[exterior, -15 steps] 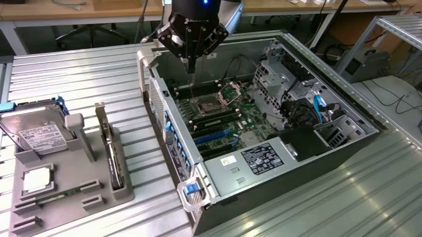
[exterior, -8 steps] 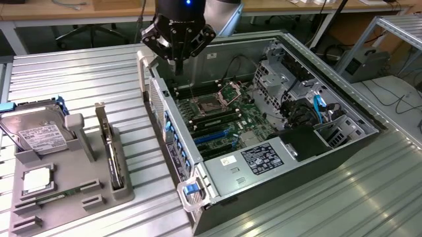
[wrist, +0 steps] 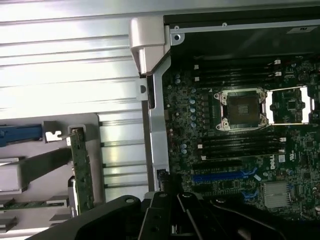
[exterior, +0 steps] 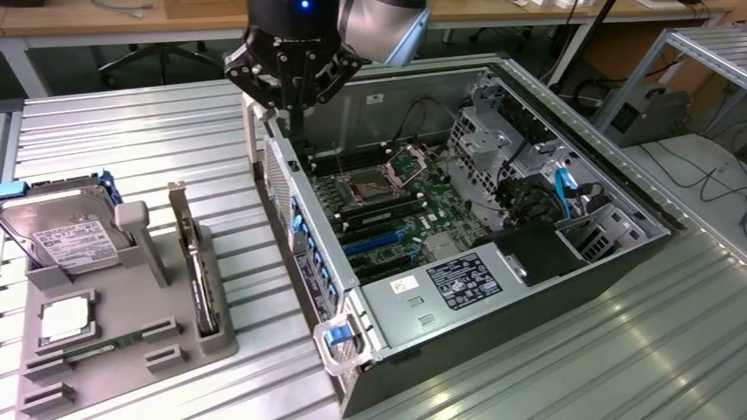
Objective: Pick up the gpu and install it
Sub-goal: 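Reach for the gpu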
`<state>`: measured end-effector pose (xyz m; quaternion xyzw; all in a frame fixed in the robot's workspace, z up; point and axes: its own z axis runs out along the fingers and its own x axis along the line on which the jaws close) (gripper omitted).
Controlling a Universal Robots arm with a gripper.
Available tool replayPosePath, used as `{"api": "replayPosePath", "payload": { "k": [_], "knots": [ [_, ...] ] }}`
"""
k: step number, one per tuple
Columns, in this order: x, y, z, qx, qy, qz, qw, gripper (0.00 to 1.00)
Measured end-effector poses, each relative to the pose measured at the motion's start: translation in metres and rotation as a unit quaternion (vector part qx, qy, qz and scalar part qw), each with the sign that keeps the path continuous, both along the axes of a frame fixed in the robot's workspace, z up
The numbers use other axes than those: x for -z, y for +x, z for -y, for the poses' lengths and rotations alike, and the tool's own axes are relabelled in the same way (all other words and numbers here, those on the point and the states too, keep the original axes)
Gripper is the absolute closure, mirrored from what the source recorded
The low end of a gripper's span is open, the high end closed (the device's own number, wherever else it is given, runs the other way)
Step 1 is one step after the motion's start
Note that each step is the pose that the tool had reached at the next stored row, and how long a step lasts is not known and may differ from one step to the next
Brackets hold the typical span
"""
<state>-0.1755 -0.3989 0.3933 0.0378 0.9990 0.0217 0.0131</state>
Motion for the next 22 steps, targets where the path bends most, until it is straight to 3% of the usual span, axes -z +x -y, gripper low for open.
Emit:
{"api": "replayPosePath", "payload": {
  "k": [15, 22],
  "knots": [
    [0.0002, -0.041, 0.0, 0.0, 0.0, 0.0, 1.0, 0.89],
    [0.0005, -0.081, 0.0, 0.0, 0.0, 0.0, 1.0, 0.89]
  ]
}}
